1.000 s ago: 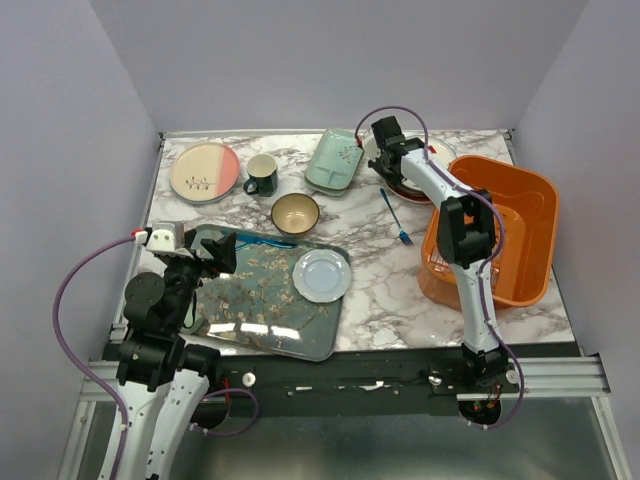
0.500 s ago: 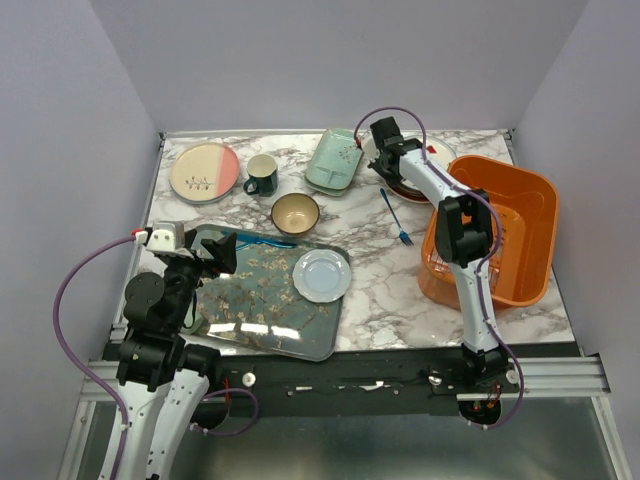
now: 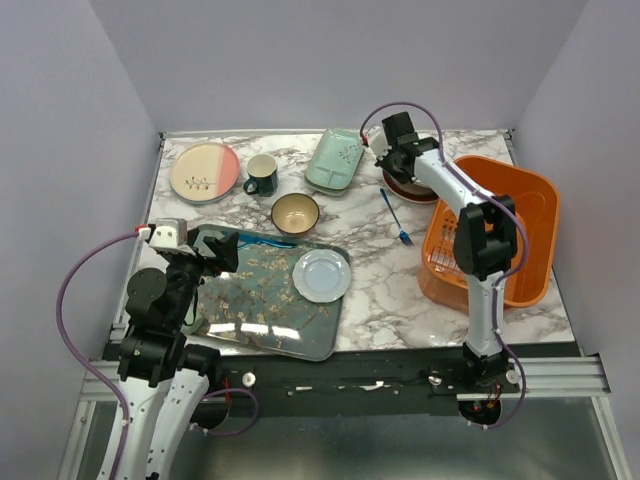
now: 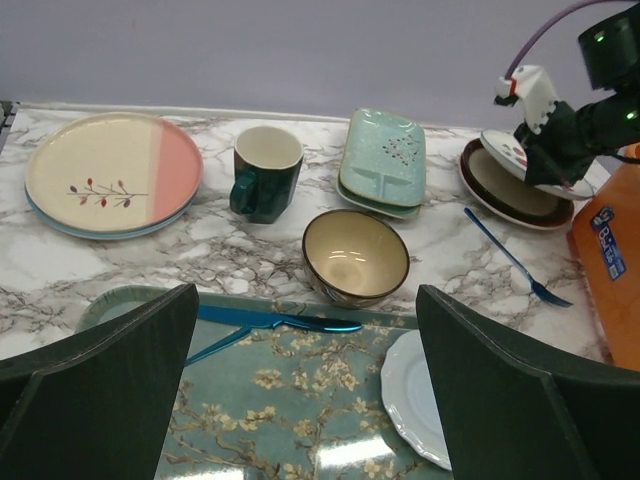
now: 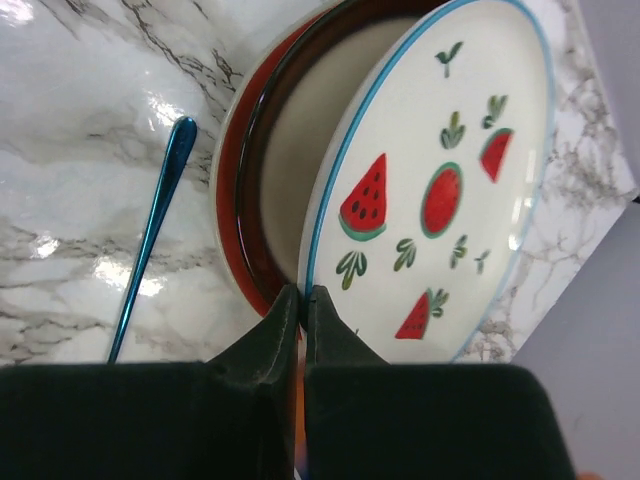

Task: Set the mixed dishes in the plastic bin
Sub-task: Pick up the plate at the center of the board.

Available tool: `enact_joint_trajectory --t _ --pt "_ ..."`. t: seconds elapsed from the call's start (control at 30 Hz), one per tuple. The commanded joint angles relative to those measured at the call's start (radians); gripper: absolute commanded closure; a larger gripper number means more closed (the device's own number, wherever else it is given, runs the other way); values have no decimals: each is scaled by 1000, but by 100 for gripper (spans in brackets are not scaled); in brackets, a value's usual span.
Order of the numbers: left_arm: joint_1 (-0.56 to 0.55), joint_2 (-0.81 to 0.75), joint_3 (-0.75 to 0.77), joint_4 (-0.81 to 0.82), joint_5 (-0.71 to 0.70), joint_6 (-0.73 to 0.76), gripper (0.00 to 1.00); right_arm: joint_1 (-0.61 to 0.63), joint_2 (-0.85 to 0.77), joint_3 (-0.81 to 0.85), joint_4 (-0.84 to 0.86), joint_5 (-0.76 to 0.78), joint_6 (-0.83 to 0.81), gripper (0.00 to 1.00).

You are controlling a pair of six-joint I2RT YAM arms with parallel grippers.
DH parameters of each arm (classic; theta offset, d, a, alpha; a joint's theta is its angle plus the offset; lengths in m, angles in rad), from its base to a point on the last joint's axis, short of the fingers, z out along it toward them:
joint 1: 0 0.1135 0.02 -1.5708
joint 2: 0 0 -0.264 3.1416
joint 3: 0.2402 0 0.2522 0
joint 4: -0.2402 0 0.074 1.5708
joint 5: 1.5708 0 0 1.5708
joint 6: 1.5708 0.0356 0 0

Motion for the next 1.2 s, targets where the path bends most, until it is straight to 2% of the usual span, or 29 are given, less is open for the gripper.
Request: enact_joint_trajectory --t 0.0,0.17,0.37,0.4,0.43,0.47,0.5,0.53,0.6,0.77,0.8,0.93,1.17 --pt "8 20 -6 22 61 -17 1 1 -178 -76 91 -65 -57 99" --pt "10 52 -9 44 136 -68 1 2 -281 -143 130 -120 -83 99" --pt "11 121 -53 159 297 -259 1 8 -364 -222 163 -169 -93 99" --pt "11 133 -90 240 318 -304 1 13 -392 -234 169 -176 -93 99" --pt "10 164 -113 296 352 -424 1 11 -405 -243 171 -195 -94 99" --pt "10 185 -136 358 410 -485 1 11 -419 -261 177 -205 -93 99" --pt "11 210 -172 477 430 -561 1 13 -445 -269 179 -212 -91 99" --pt "10 265 -183 524 441 -676 1 14 -460 -277 182 -229 -91 99" --pt "2 326 -171 583 435 -775 1 16 -485 -306 189 -243 -93 99" --pt "-80 492 -82 575 348 -930 1 28 -581 -363 203 -309 -99 99" --pt "-120 511 -53 557 287 -960 1 36 -595 -378 206 -315 -100 99" --pt "-186 662 57 425 185 -1099 1 56 -663 -418 208 -350 -106 99" --pt "-278 961 329 243 170 -1205 1 117 -779 -504 206 -412 -120 99"
